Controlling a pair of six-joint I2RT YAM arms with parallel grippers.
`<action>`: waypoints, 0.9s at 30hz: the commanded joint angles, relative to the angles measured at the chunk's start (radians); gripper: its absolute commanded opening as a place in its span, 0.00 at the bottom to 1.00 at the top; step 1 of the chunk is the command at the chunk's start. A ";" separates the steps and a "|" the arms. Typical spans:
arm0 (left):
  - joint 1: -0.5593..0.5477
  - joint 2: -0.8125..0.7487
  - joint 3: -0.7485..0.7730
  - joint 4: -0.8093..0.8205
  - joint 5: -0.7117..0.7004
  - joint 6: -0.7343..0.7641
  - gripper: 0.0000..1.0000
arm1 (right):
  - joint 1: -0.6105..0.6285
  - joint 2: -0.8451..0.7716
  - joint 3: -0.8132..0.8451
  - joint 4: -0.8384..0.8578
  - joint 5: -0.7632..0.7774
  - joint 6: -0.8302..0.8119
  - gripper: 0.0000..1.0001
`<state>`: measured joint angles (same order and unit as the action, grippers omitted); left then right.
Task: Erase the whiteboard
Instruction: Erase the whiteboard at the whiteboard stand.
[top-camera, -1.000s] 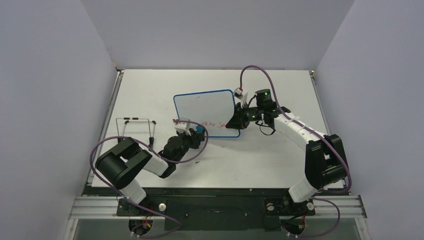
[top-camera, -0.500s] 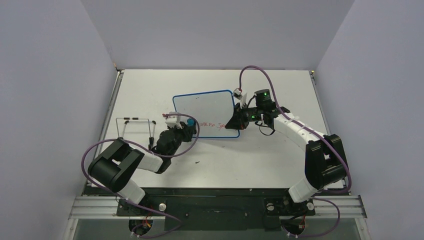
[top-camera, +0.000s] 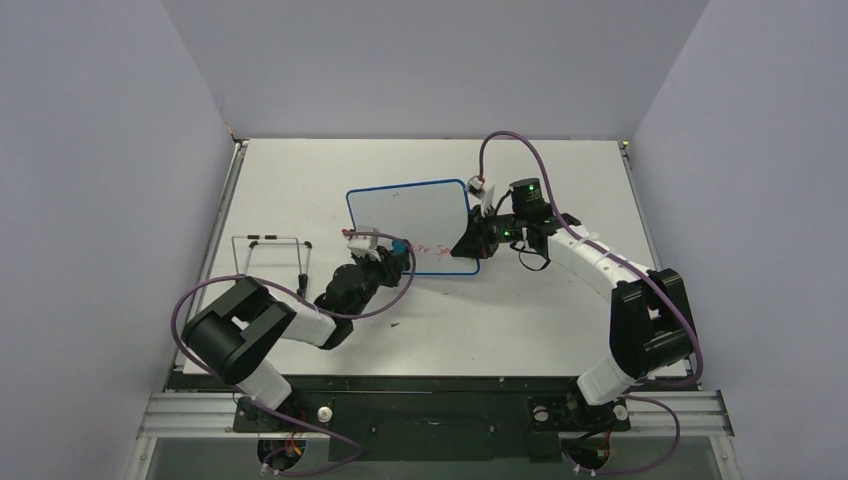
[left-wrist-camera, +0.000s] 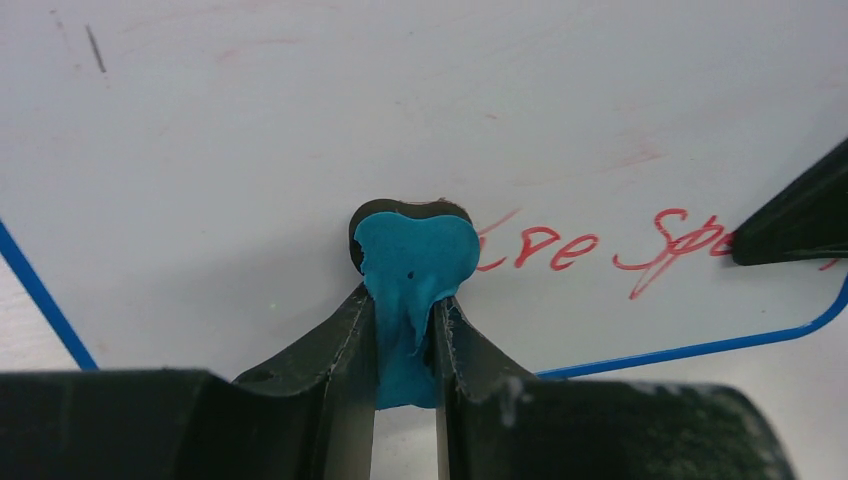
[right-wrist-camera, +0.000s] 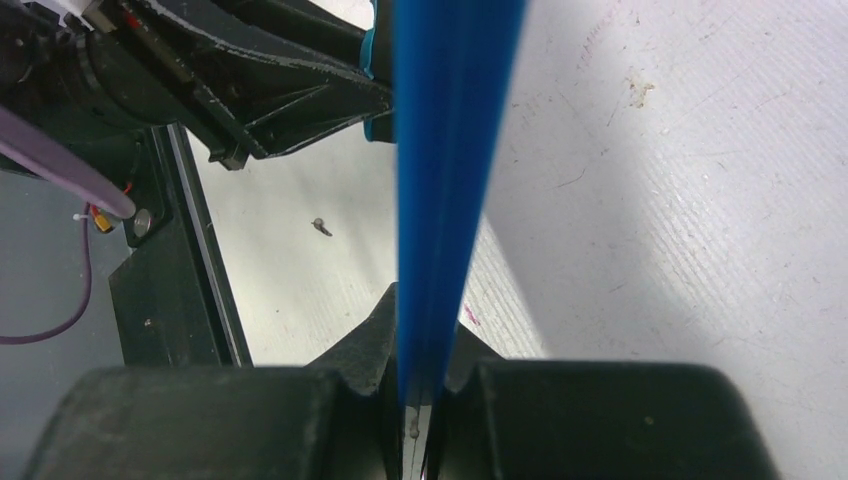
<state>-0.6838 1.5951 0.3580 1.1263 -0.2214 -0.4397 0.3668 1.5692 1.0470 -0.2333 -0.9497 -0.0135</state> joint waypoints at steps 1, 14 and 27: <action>-0.029 0.018 0.044 0.006 0.036 0.020 0.00 | 0.031 -0.011 0.003 -0.055 -0.049 -0.030 0.00; 0.015 0.156 -0.179 0.304 -0.094 -0.019 0.00 | 0.031 -0.015 0.002 -0.055 -0.054 -0.030 0.00; 0.284 0.059 -0.068 0.041 0.047 -0.062 0.00 | 0.030 -0.018 0.003 -0.055 -0.052 -0.029 0.00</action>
<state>-0.4511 1.6730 0.2268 1.2152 -0.2260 -0.4915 0.3763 1.5692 1.0470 -0.2356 -0.9546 -0.0174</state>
